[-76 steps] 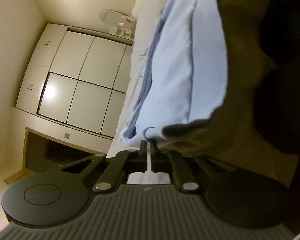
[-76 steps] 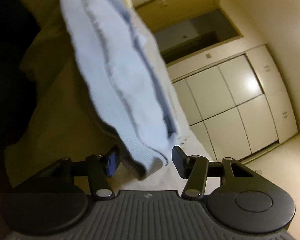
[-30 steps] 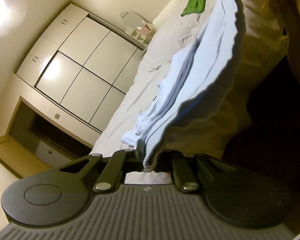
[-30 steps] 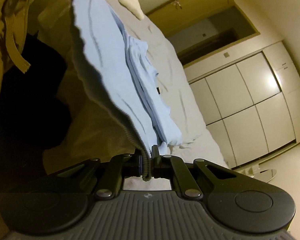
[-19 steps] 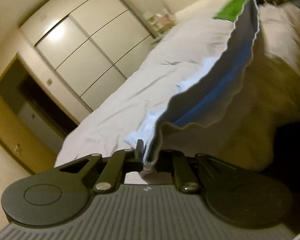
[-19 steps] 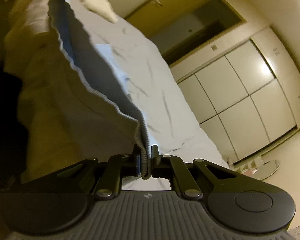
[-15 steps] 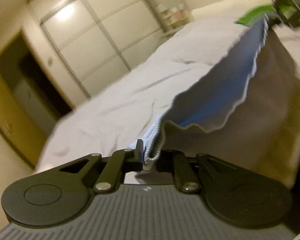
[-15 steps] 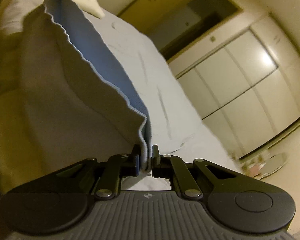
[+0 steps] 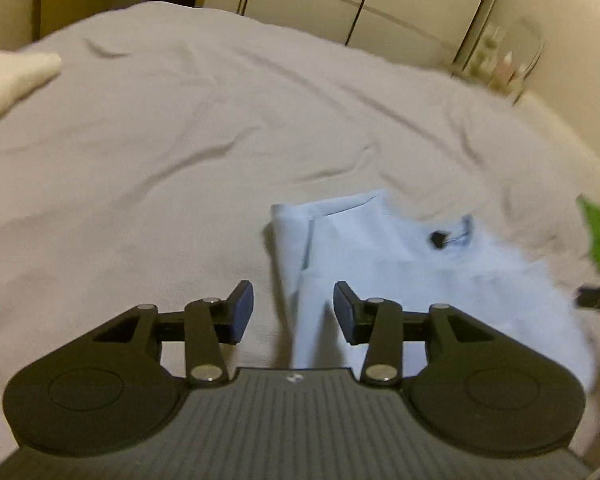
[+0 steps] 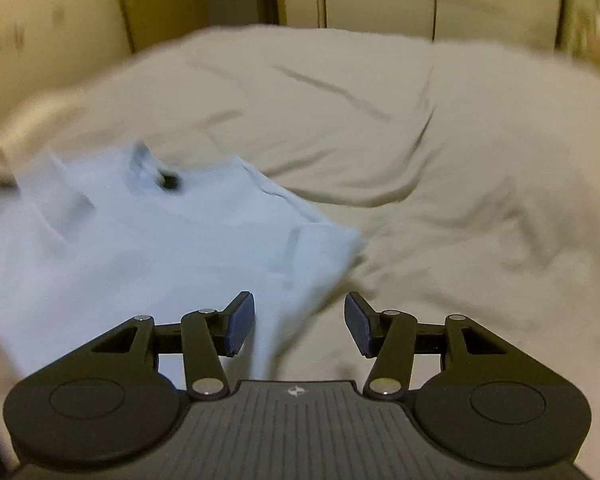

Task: Fold clothes
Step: 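Lower the sweatshirt onto the bed and open both grippers, then grasp the sweatshirt hem edge with both grippers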

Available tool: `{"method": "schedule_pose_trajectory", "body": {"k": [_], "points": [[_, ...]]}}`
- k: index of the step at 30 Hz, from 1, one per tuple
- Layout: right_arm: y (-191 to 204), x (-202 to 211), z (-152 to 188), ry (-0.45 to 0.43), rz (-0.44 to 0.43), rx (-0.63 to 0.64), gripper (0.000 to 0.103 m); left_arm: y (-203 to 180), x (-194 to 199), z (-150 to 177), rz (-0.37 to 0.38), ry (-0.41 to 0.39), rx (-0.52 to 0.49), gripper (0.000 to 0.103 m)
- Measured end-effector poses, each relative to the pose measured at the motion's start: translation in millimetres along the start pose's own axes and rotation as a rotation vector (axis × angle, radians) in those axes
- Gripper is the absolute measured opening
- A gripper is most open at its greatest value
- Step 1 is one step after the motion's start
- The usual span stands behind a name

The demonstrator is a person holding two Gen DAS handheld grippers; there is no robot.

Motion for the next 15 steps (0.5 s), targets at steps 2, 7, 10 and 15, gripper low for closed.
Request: {"method": "schedule_pose_trajectory", "body": {"k": [2, 7, 10, 15], "points": [[-8, 6, 0, -0.027, -0.100, -0.125, 0.052, -2, 0, 0, 0.019, 0.007, 0.001, 0.043], [-7, -12, 2, -0.007, -0.136, -0.157, 0.052, -10, -25, 1, -0.010, 0.042, -0.054, 0.043], [-6, -24, 4, 0.011, -0.148, -0.166, 0.052, -14, -37, 4, -0.017, 0.051, -0.090, 0.042], [-4, -44, 8, 0.041, -0.168, -0.182, 0.048, -17, -46, 9, -0.043, 0.065, -0.145, 0.034]]}}
Point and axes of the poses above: each gripper's, at about its wrist camera, not at the fingertips, and x roughly against the way its jaws point, y to its left, z to its underside, the point moved 7 cm from there along -x, roughly the way its jaws point, and after that the axes turned 5 degrees about x, right-handed, at the moved point
